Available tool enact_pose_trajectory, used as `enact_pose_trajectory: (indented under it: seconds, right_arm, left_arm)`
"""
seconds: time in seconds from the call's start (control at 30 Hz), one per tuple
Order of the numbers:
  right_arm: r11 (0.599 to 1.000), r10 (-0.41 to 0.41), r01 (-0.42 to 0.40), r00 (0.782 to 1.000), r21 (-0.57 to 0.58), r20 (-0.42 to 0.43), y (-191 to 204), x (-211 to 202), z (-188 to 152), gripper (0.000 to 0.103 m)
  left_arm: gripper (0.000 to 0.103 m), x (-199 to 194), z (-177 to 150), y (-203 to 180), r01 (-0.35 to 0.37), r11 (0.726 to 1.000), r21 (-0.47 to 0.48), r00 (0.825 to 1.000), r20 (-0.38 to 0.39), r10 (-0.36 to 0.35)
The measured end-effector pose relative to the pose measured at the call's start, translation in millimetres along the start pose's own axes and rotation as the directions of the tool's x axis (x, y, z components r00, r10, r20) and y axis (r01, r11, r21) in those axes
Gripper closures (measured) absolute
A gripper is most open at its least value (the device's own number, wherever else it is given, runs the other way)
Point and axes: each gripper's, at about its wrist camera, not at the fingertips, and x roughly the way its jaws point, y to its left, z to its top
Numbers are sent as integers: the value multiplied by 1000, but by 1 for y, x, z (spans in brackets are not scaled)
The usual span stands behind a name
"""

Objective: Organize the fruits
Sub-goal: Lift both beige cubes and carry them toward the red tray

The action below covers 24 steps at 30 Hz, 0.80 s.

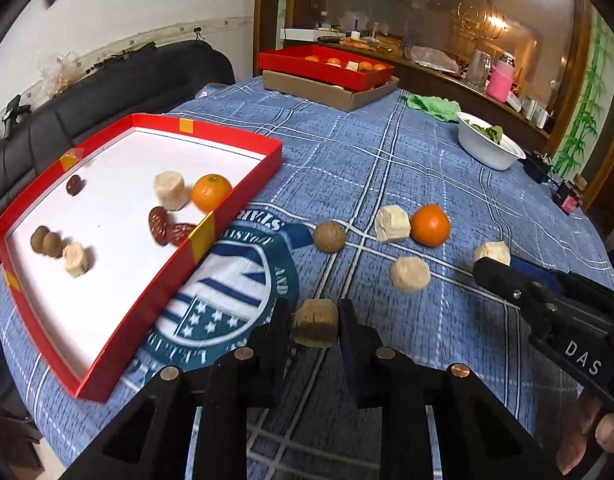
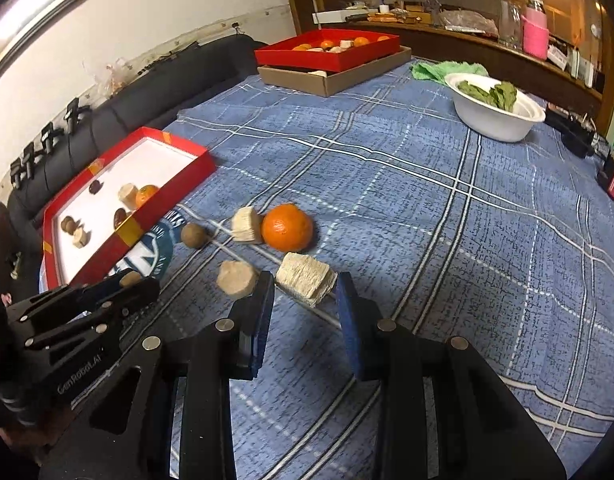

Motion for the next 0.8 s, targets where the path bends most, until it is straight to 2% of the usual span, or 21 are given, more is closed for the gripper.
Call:
enact_pose_trajectory:
  seconds: [0.4,0.8]
  right_arm:
    - [997,-13,11,1000,-70,-20,28,-16,-15,72]
    - [992,7,-8,1000,-127,-8,58,-26,-14,72]
  left_arm:
    - [80,-19,-12,8,-10,1000,-1,999,31,10]
    - [80,-35,-14,26,-28,999,-29,998,59,30]
